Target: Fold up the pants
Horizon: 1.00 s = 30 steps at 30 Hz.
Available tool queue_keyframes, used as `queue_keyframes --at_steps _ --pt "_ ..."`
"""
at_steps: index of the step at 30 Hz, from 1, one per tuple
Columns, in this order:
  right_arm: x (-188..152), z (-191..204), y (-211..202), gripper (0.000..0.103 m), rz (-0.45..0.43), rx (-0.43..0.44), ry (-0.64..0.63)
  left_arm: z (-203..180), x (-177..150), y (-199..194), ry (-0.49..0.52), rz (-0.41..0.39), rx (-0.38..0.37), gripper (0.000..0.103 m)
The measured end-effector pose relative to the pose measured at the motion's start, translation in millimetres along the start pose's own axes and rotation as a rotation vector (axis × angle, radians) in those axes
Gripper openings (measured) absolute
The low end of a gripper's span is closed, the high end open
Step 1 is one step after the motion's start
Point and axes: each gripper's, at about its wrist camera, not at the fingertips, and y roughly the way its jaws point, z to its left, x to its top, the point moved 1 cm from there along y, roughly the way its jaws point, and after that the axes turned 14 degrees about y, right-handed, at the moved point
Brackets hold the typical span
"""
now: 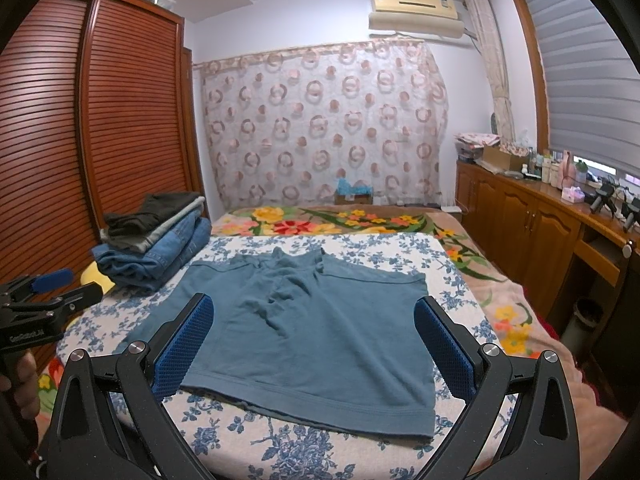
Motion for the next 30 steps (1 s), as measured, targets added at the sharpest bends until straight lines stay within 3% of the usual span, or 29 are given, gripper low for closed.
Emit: queue_keyframes --at_steps 30 --pt "-1.1 0.6 0.2 0.102 -0.001 0.002 0.0 -0.4 4.0 -2.4 0.0 -0.01 0.002 0.084"
